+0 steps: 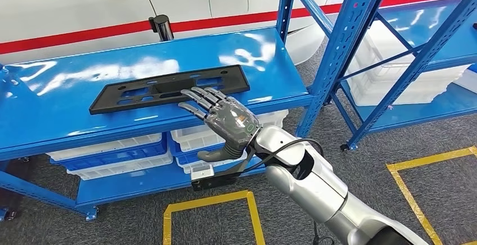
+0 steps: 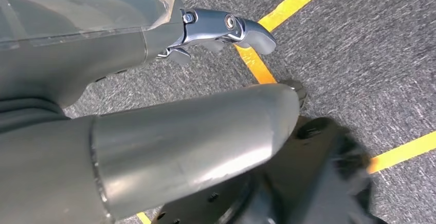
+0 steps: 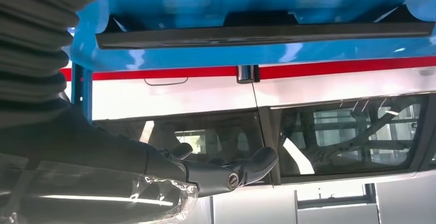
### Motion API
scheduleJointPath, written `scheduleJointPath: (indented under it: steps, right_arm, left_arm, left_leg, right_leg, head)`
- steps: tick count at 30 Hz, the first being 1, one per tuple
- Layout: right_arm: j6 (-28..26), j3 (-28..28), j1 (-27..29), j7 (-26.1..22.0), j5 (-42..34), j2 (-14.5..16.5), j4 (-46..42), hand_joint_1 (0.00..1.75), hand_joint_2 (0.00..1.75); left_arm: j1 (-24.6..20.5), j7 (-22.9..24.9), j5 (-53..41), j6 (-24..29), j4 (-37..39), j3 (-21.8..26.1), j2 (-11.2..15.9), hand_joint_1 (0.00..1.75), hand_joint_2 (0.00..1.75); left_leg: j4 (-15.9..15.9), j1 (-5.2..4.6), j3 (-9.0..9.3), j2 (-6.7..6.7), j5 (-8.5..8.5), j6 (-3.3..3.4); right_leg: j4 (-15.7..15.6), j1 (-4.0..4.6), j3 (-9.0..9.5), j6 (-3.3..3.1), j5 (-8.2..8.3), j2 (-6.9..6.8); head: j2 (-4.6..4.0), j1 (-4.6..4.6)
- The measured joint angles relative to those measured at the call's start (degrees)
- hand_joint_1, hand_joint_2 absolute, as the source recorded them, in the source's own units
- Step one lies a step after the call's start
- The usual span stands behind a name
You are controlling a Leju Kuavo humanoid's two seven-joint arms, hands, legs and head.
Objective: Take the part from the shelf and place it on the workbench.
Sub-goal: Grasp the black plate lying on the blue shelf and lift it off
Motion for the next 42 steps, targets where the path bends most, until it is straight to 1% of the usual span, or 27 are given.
scheduleJointPath:
  steps: [1, 2, 5, 6, 7, 10, 11, 12, 13, 15, 16, 17, 21, 23, 25, 26, 27, 28, 30, 32, 33, 35, 36, 38, 40, 41, 42]
  right_arm:
    - [-0.05, 0.04, 0.00, -0.03, 0.01, -0.02, -0.13, 0.00, 0.00]
    - [-0.10, 0.09, 0.04, -0.05, 0.01, -0.05, -0.22, 0.00, 0.00]
    - [-0.19, 0.26, 0.18, -0.10, 0.02, -0.25, -0.43, 0.00, 0.00]
    - [-0.21, 0.29, 0.14, -0.14, 0.02, -0.31, -0.53, 0.00, 0.00]
    - [-0.23, 0.32, 0.11, -0.24, 0.11, -0.38, -0.62, 0.00, 0.00]
    - [-0.23, 0.65, 0.44, -0.65, 1.29, -0.79, -0.67, 0.00, 0.00]
    - [-0.22, 0.82, 0.62, -0.72, 1.79, -0.97, -0.67, 0.00, 0.00]
    - [-0.22, 0.98, 0.72, -0.75, 2.19, -1.11, -0.66, 0.00, 0.00]
    - [-0.21, 1.10, 0.76, -0.77, 2.54, -1.22, -0.66, 0.00, 0.00]
    - [-0.15, 1.22, 0.70, -0.79, 3.06, -1.29, -0.66, 0.00, 0.87]
    - [-0.07, 1.27, 0.65, -0.81, 3.26, -1.30, -0.66, 0.00, 1.31]
    - [0.02, 1.31, 0.60, -0.83, 3.39, -1.31, -0.67, 0.00, 1.75]
    - [0.24, 1.37, 0.22, -1.03, 3.75, -1.27, -0.68, 0.00, 1.75]
    - [0.31, 1.38, -0.03, -1.16, 3.87, -1.17, -0.68, 0.00, 1.75]
    - [0.42, 1.40, -0.08, -1.20, 3.89, -1.14, -0.66, 0.00, 1.75]
    - [0.45, 1.43, -0.06, -1.20, 3.89, -1.14, -0.63, 0.00, 1.75]
    - [0.48, 1.45, -0.04, -1.20, 3.89, -1.13, -0.61, 0.00, 1.75]
    - [0.48, 1.46, -0.05, -1.20, 3.90, -1.13, -0.60, 0.00, 1.75]
    - [0.49, 1.47, -0.17, -1.20, 3.91, -1.10, -0.59, 0.00, 1.75]
    - [0.49, 1.46, -0.36, -1.20, 3.92, -1.09, -0.58, 0.00, 1.75]
    - [0.49, 1.47, -0.42, -1.21, 3.92, -1.07, -0.57, 0.00, 1.75]
    - [0.50, 1.51, -0.50, -1.22, 3.93, -0.98, -0.54, 0.00, 1.75]
    - [0.50, 1.53, -0.53, -1.22, 3.93, -0.94, -0.52, 0.00, 1.75]
    - [0.50, 1.55, -0.57, -1.22, 3.93, -0.92, -0.51, 0.00, 1.75]
    - [0.51, 1.62, -0.35, -1.22, 3.94, -1.01, -0.41, 0.00, 1.75]
    - [0.51, 1.67, -0.14, -1.22, 3.95, -1.07, -0.33, 0.00, 1.75]
    - [0.51, 1.73, 0.07, -1.22, 3.96, -1.13, -0.27, 0.00, 1.75]
  left_arm:
    - [-0.02, -0.03, -0.01, 0.00, 0.00, 0.00, 0.04, 0.00, 0.00]
    - [-0.02, -0.06, -0.02, 0.00, 0.00, 0.00, 0.07, 0.00, 0.00]
    - [0.06, -0.10, -0.06, 0.00, 0.00, 0.00, 0.12, 0.00, 0.00]
    - [0.07, -0.12, -0.07, 0.01, 0.00, 0.00, 0.12, 0.00, 0.00]
    - [0.06, -0.13, -0.08, 0.02, 0.00, 0.00, 0.10, 0.00, 0.00]
    - [0.07, -0.21, -0.28, 0.04, 0.01, 0.00, 0.04, 0.00, 0.00]
    - [0.09, -0.31, -0.37, 0.04, 0.02, 0.00, 0.02, 0.00, 0.00]
    - [0.11, -0.47, -0.44, 0.04, 0.02, 0.00, 0.00, 0.00, 0.00]
    - [0.11, -0.66, -0.52, 0.04, 0.01, 0.00, -0.04, 0.00, 0.00]
    - [0.06, -0.94, -0.71, 0.04, 0.00, 0.00, -0.12, 0.00, 0.00]
    - [0.03, -1.01, -0.80, 0.05, 0.00, 0.00, -0.15, 0.00, 0.00]
    - [0.01, -1.04, -0.87, 0.05, 0.00, 0.00, -0.17, 0.00, 0.00]
    - [0.04, -1.09, -0.93, 0.05, 0.00, -0.01, -0.30, 0.00, 0.00]
    - [0.01, -1.09, -0.93, 0.06, 0.00, -0.01, -0.34, 0.00, 0.00]
    - [0.02, -1.08, -0.94, 0.07, 0.00, -0.01, -0.37, 0.00, 0.00]
    - [0.04, -1.07, -0.95, 0.07, 0.00, -0.02, -0.38, 0.00, 0.00]
    - [0.06, -1.07, -0.95, 0.05, 0.00, -0.02, -0.39, 0.00, 0.00]
    - [0.07, -1.07, -0.96, 0.05, 0.00, -0.02, -0.40, 0.00, 0.00]
    - [0.00, -1.07, -0.96, 0.04, -0.01, -0.01, -0.37, 0.00, 0.00]
    - [-0.20, -1.07, -0.96, 0.04, -0.02, 0.00, -0.37, 0.00, 0.00]
    - [-0.29, -1.07, -0.96, 0.04, -0.03, 0.00, -0.39, 0.00, 0.00]
    - [-0.32, -1.07, -0.96, 0.04, -0.05, 0.00, -0.41, 0.00, 0.00]
    - [-0.32, -1.05, -0.96, 0.04, -0.06, 0.00, -0.46, 0.00, 0.00]
    - [-0.42, -0.99, -0.97, 0.05, -0.09, 0.00, -0.57, 0.00, 0.00]
    - [-0.54, -0.84, -1.07, 0.07, -0.10, 0.00, -0.64, 0.00, 0.00]
    - [-0.56, -0.74, -1.19, 0.07, -0.11, 0.00, -0.66, 0.00, 0.00]
    - [-0.56, -0.63, -1.34, 0.07, -0.11, 0.00, -0.69, 0.00, 0.00]
  left_leg:
    - [-2.87, -0.14, 1.37, -0.05, 0.86, 0.21]
    - [-4.10, -0.32, 1.97, -0.10, 0.92, 0.39]
    - [-4.80, -0.53, 2.54, -0.08, 0.95, 1.27]
    - [-5.13, -0.45, 2.86, -0.02, 1.16, 1.66]
    - [-5.44, -0.34, 3.17, 0.05, 1.34, 2.01]
    - [-5.53, -0.52, 3.28, 0.08, 1.32, 2.48]
    - [-5.51, -0.59, 3.28, 0.03, 1.29, 2.52]
    - [-5.49, -0.63, 3.31, -0.11, 1.26, 2.52]
    - [-5.44, -0.65, 3.38, -0.28, 1.20, 2.46]
    - [-5.25, -0.74, 3.47, -0.71, 0.99, 2.15]
    - [-5.10, -0.83, 3.46, -0.90, 0.85, 1.93]
    - [-4.99, -0.90, 3.39, -1.06, 0.76, 1.70]
    - [-4.09, -0.58, 2.79, -1.22, 0.01, 0.52]
    - [0.57, -0.31, 0.57, -0.79, -2.65, -0.19]
    - [8.19, -0.05, -3.24, -0.48, -5.89, -0.76]
    - [10.87, 0.06, -4.74, -0.39, -6.55, -0.94]
    - [11.32, 0.15, -5.18, -0.29, -6.03, -1.02]
    - [9.40, 0.23, -4.42, -0.08, -4.50, -1.01]
    - [1.36, 0.21, -0.54, 1.55, -0.74, -0.74]
    - [-4.07, -0.17, 2.10, 2.85, 0.86, -0.17]
    - [-4.82, -0.43, 2.33, 2.92, 0.78, 0.14]
    - [-5.04, -0.55, 2.38, 1.78, 1.05, 0.94]
    - [-5.27, -0.51, 2.60, 1.34, 1.28, 1.38]
    - [-5.66, -0.29, 3.05, 0.45, 1.79, 2.14]
    - [-5.65, -0.35, 2.98, -0.64, 1.88, 2.39]
    - [-5.63, -0.36, 2.95, -1.26, 1.88, 2.41]
    - [-5.60, -0.37, 2.93, -1.93, 1.88, 2.40]
  right_leg:
    - [0.00, 0.12, -0.02, 0.20, -0.07, 0.07]
    - [-0.02, 0.20, -0.06, 0.44, -0.12, 0.11]
    - [-0.07, 0.32, -0.08, 1.45, -0.28, 0.05]
    - [0.79, 0.41, -0.52, 1.59, -0.78, -0.03]
    - [2.84, 0.50, -1.52, 1.55, -1.81, -0.10]
    - [14.13, 0.48, -7.32, 1.03, -6.22, -0.19]
    - [16.26, 0.48, -8.55, 1.20, -6.67, -0.19]
    - [15.80, 0.47, -8.50, 1.58, -6.03, -0.19]
    - [12.93, 0.44, -7.23, 2.06, -4.56, -0.18]
    - [4.59, 0.36, -3.14, 2.68, -1.15, 0.06]
    - [1.64, 0.33, -1.66, 2.57, -0.06, 0.13]
    - [0.21, 0.36, -0.89, 2.29, 0.42, 0.14]
    - [-0.45, 0.17, -0.43, 0.72, 0.75, -0.52]
    - [-0.68, -0.11, -0.19, 0.08, 0.84, -0.94]
    - [-0.67, -0.05, -0.17, -0.19, 0.78, -1.42]
    - [-0.66, -0.03, -0.18, -0.20, 0.76, -1.71]
    - [-0.66, -0.01, -0.16, -0.21, 0.74, -2.02]
    - [-0.65, -0.01, -0.12, -0.20, 0.72, -2.33]
    - [-0.65, 0.13, 0.03, -0.04, 0.62, -2.91]
    - [-0.62, 0.51, 0.08, 0.35, 0.41, -3.45]
    - [-0.64, 0.66, 0.12, 0.60, 0.31, -3.80]
    - [-0.60, 0.68, 0.12, 1.25, 0.10, -4.43]
    - [-0.05, 0.62, -0.05, 1.48, -0.32, -4.22]
    - [4.25, 0.57, -1.87, 1.35, -2.64, -2.73]
    - [12.22, 0.45, -5.49, 0.83, -6.00, -1.38]
    - [15.51, 0.45, -7.13, 0.84, -7.04, -1.10]
    - [16.80, 0.45, -7.84, 1.09, -7.14, -0.96]
  head:
    - [0.00, 0.02]
    - [0.00, 0.03]
    - [0.00, 0.07]
    - [0.00, 0.09]
    - [0.00, 0.12]
    - [0.00, 0.19]
    - [0.00, 0.20]
    - [0.00, 0.19]
    - [0.00, 0.19]
    - [0.00, 0.17]
    - [0.00, 0.15]
    - [0.00, 0.15]
    - [0.00, 0.10]
    - [0.00, 0.03]
    - [0.00, -0.01]
    - [0.00, -0.01]
    - [0.00, -0.02]
    - [0.00, -0.01]
    - [0.00, -0.01]
    - [0.00, 0.08]
    - [0.00, 0.14]
    - [0.00, 0.22]
    - [0.00, 0.26]
    - [0.00, 0.37]
    - [0.00, 0.42]
    - [0.00, 0.43]
    - [0.00, 0.41]
